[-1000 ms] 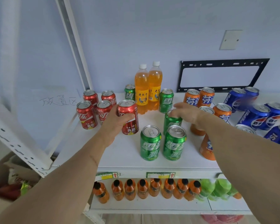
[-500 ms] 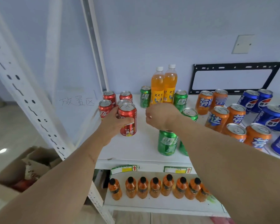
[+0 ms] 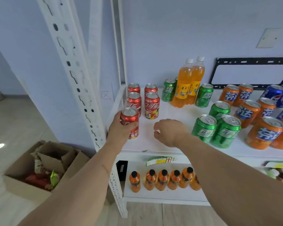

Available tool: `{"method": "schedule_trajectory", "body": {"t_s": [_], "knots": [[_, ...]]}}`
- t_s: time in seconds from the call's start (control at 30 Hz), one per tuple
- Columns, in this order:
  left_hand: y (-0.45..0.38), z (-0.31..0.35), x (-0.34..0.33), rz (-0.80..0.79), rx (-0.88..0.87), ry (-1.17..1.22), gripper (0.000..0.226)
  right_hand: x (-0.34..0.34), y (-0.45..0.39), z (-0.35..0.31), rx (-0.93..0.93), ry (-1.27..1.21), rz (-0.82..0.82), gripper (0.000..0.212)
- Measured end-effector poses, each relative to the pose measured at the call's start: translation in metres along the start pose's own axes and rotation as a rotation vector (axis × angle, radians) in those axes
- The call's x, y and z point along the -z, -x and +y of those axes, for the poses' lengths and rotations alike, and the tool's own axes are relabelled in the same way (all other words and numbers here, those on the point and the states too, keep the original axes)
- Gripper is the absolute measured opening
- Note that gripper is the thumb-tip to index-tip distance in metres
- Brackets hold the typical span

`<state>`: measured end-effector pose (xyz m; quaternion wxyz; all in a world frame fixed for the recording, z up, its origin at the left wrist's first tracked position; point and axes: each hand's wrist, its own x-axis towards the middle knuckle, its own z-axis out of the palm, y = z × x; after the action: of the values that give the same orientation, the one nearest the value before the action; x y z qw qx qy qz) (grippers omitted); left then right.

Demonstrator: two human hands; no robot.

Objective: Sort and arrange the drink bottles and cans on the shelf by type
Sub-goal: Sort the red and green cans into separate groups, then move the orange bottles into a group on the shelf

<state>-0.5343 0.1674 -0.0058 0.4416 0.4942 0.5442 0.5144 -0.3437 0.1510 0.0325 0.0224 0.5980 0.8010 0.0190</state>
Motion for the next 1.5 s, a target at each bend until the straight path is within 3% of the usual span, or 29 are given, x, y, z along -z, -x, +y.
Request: {"method": "schedule_trajectory", "body": {"t_s": [0.4, 0.47, 0.57, 0.67, 0.87, 1.03, 1.23, 1.33, 1.37, 1.5], "knots": [[-0.014, 0.007, -0.001, -0.002, 0.048, -0.114, 0.075, 0.000, 0.006, -0.002, -0.102, -0.069, -0.030, 0.038], [-0.006, 0.009, -0.005, 0.105, -0.066, -0.313, 0.074, 0.007, 0.007, 0.000, -0.116, -0.051, -0.033, 0.039], [0.007, 0.019, -0.012, 0.228, -0.406, -0.709, 0.064, 0.021, 0.007, 0.002, -0.143, -0.025, -0.013, 0.038], [0.003, 0.033, -0.024, 0.158, -0.728, -0.954, 0.047, 0.038, 0.008, 0.009, -0.160, 0.013, 0.015, 0.038], [-0.012, 0.068, -0.070, -0.032, -0.907, -1.104, 0.035, 0.074, 0.012, 0.055, -0.258, 0.052, 0.128, 0.031], [-0.036, 0.091, -0.120, -0.177, -0.751, -0.969, 0.046, 0.085, -0.009, 0.126, -0.363, -0.091, 0.143, 0.030], [-0.081, 0.104, -0.191, -0.204, -0.257, -0.490, 0.040, 0.085, -0.047, 0.218, -0.463, -0.535, 0.182, 0.063], [-0.115, 0.095, -0.218, -0.174, -0.119, -0.391, 0.096, 0.082, -0.069, 0.252, -0.443, -0.726, 0.164, 0.079], [-0.125, 0.092, -0.226, -0.168, -0.100, -0.370, 0.104, 0.080, -0.077, 0.261, -0.432, -0.815, 0.171, 0.083], [-0.146, 0.086, -0.247, -0.109, -0.113, -0.334, 0.078, 0.071, -0.114, 0.283, -0.402, -1.032, 0.165, 0.096]]}}
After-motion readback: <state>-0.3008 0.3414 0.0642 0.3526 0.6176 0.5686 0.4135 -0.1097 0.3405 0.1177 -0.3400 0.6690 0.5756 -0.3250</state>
